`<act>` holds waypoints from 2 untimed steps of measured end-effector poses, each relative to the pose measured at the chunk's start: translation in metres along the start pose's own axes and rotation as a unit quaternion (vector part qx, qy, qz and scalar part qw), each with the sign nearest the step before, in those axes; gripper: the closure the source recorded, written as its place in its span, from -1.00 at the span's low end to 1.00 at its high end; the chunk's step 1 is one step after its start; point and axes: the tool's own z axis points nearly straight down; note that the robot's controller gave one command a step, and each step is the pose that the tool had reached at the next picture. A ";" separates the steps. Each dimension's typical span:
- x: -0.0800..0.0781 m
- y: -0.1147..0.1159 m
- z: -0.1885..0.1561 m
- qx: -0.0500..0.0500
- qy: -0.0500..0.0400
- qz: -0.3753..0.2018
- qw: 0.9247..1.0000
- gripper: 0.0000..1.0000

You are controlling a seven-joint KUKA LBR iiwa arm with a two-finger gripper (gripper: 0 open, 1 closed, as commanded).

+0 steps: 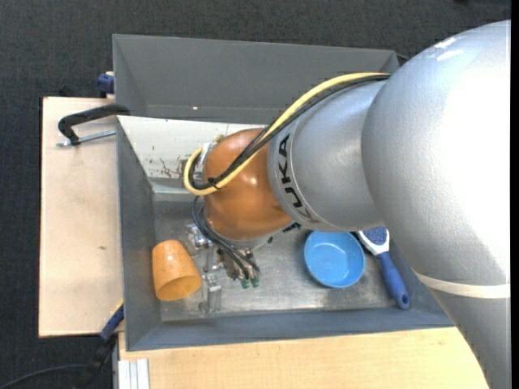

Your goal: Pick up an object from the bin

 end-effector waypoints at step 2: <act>-0.008 0.023 0.016 0.001 -0.003 -0.145 0.989 1.00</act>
Offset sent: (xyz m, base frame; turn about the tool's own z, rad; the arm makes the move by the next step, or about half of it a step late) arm 0.0010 0.0261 -0.0177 -0.2930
